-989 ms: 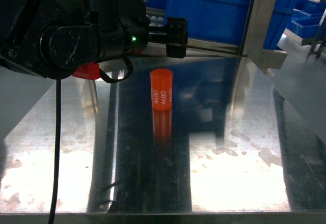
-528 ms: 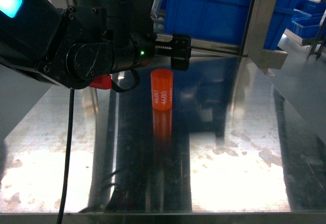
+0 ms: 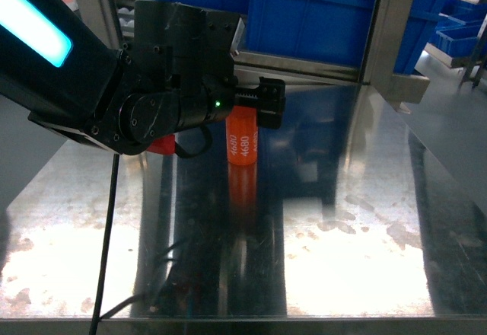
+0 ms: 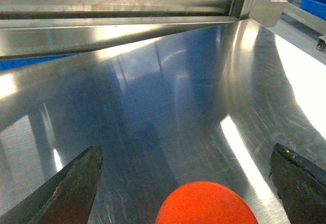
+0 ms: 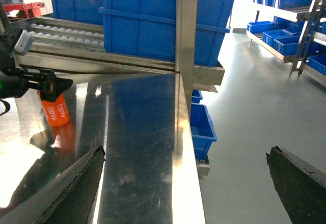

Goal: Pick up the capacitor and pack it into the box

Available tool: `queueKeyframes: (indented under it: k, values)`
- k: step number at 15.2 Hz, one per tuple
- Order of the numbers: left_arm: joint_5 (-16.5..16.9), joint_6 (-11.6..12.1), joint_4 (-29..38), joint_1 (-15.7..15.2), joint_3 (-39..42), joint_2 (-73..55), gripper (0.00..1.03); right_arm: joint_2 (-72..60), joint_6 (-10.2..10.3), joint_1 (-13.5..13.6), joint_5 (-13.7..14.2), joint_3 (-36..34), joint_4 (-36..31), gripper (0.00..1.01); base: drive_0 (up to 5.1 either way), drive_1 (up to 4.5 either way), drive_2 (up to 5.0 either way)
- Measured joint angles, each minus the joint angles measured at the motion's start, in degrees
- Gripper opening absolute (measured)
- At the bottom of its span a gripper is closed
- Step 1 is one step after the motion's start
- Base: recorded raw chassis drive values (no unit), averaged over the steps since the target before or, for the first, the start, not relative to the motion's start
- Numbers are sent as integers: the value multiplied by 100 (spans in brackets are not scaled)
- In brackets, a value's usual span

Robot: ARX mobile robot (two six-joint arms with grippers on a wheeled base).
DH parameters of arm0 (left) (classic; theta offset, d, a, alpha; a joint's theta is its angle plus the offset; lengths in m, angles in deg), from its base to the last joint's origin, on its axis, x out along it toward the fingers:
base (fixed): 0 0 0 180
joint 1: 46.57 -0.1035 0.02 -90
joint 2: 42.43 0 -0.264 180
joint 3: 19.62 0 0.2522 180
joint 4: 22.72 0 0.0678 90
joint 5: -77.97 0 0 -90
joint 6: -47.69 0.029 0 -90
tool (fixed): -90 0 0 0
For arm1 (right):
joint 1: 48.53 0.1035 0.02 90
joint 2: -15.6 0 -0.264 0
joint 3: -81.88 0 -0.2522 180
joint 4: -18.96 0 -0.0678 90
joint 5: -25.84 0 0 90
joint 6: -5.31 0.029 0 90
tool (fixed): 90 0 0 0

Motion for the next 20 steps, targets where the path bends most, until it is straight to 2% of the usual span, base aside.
queueKeyframes:
  k: [8,14,18,19,20]
  values:
    - [-236,26,7,26,-238,-520,98,0,0,0,0,0,0,98,0,0,0]
    - [-273,-74,-179,63,-323,-662,98,0,0,0,0,0,0,98,0,0,0]
    - [-315,-140,-232,31,-323,-673,49,0,0,0,0,0,-2,98,0,0,0]
    - [-317,-179,-229,24,-323,-673,44,0,0,0,0,0,-2,98,0,0,0]
    - [-319,-212,-210,13,-321,-673,44,0,0,0,0,0,-2,98,0,0,0]
